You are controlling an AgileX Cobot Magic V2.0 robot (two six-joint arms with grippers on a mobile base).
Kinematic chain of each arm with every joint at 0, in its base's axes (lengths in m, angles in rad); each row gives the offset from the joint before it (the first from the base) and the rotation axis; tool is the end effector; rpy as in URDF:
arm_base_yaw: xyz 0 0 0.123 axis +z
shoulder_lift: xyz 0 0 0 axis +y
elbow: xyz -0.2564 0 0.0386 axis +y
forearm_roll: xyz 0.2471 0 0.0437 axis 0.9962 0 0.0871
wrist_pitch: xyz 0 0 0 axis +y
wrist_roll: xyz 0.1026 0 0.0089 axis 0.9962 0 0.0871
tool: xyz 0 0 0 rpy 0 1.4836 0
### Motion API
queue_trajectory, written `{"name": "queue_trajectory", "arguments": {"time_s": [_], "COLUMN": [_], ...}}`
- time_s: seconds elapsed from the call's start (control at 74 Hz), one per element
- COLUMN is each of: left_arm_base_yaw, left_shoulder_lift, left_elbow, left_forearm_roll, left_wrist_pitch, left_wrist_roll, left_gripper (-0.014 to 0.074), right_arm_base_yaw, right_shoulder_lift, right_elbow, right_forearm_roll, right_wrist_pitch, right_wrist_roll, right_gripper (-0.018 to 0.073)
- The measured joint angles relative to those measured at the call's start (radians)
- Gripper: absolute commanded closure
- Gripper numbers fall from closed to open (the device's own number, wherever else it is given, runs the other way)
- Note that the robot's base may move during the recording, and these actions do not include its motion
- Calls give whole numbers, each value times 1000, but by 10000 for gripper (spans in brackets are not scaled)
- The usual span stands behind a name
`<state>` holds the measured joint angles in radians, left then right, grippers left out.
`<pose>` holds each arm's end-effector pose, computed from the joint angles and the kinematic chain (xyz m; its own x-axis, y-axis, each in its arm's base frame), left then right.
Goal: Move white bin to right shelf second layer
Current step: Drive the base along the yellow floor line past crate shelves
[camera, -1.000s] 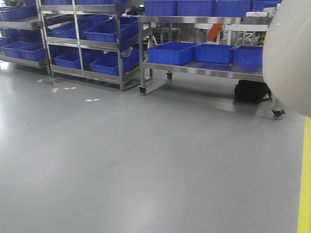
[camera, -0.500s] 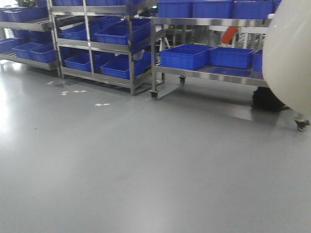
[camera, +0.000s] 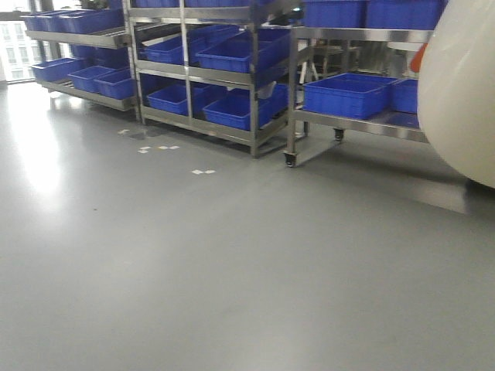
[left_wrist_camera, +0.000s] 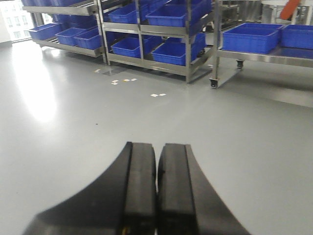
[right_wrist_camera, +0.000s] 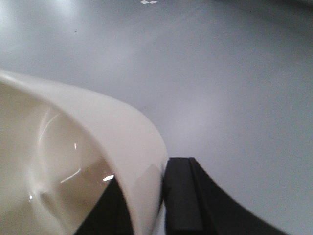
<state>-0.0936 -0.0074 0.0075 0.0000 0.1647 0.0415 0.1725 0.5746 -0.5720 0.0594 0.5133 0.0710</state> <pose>0.0927 -0.0087 0.1953 -0.0732 0.0485 -0.9961 0.0966 0.9945 0.0414 0.1439 0.0281 0.2950 -0.4300 0.0493 -0.9015 -0.1462 0.9815 0.1234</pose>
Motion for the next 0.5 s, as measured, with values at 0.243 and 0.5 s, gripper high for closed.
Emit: {"name": "queue_trajectory", "arguments": {"time_s": [0.243,0.5], "left_arm_base_yaw": [0,0], "left_shoulder_lift": [0,0], "left_elbow": [0,0], "left_forearm_roll": [0,0], "left_wrist_pitch": [0,0], "left_wrist_roll": [0,0], "left_gripper": [512,512], "right_arm_base_yaw": [0,0], "right_shoulder_lift": [0,0], "right_elbow": [0,0], "right_forearm_roll": [0,0], "right_wrist_pitch": [0,0], "right_wrist_roll": [0,0], "right_gripper": [503,503]}}
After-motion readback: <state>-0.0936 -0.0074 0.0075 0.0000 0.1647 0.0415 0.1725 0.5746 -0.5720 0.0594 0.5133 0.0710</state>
